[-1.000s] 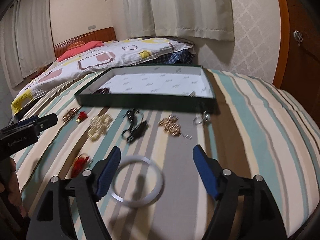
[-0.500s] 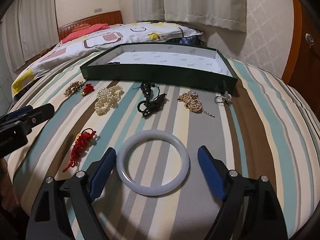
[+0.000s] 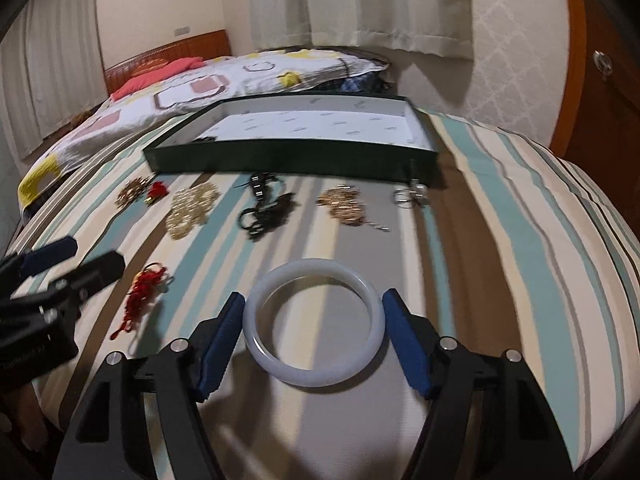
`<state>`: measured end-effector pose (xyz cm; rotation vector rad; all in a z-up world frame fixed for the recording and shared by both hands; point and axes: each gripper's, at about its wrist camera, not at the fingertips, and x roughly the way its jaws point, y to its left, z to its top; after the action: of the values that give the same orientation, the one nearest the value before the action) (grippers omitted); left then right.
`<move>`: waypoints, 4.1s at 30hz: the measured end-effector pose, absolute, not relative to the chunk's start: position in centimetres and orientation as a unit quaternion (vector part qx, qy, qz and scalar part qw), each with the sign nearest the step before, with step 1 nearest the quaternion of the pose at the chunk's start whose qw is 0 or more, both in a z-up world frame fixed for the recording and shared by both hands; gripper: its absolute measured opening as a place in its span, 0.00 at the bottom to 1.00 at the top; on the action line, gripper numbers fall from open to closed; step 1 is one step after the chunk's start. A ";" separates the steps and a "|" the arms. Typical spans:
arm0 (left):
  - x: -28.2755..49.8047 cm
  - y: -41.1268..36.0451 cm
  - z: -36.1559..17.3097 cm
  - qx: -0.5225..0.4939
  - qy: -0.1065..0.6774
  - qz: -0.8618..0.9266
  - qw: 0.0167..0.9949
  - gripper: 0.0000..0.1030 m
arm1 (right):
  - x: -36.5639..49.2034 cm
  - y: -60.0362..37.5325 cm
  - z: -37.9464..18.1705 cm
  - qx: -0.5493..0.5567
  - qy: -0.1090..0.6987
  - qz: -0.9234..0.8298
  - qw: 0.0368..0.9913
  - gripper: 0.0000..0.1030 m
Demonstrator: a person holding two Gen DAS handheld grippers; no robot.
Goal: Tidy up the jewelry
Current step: 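Grasp the red tassel with the left tool while the right tool grasps the white jade bangle, then carry the tassel and bangle into the green box and open both tools, then withdraw both open tools from the box toward the remaining jewelry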
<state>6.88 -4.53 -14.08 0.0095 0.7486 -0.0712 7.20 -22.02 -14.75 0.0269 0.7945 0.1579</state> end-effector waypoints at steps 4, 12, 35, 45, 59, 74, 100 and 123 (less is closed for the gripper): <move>7.1 -5.9 -14.6 0.015 0.375 -0.044 0.926 0.75 | 7.0 -23.5 -14.6 0.023 0.384 0.066 0.921 0.67; 7.9 -6.9 -16.0 0.022 0.397 -0.048 0.916 0.56 | 7.0 -24.7 -14.8 0.039 0.383 0.062 0.921 0.67; 7.3 -6.6 -14.9 0.010 0.372 -0.074 0.925 0.22 | 7.1 -24.4 -14.5 0.039 0.379 0.069 0.922 0.67; 8.6 -5.6 -12.5 0.001 0.342 -0.068 0.937 0.22 | 8.0 -24.0 -12.2 0.042 0.358 0.079 0.929 0.67; 17.2 -6.1 -7.8 -0.008 0.283 -0.078 0.956 0.22 | 16.4 -23.0 -7.8 0.045 0.308 0.093 0.946 0.67; 28.1 -7.5 -12.3 -0.003 0.350 -0.068 0.934 0.22 | 25.2 -22.3 -12.0 0.033 0.362 0.099 0.926 0.67; 30.7 -6.7 -14.9 -0.023 0.425 -0.077 0.902 0.48 | 27.2 -22.6 -13.7 0.025 0.421 0.105 0.900 0.71; 20.4 -2.8 -8.3 -0.033 0.309 -0.023 0.950 0.61 | 19.1 -24.2 -9.6 0.033 0.353 0.074 0.932 0.71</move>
<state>20.39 -2.81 -8.27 -0.0671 0.6291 -0.0469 19.08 -24.18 -9.61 0.0670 0.7217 0.1510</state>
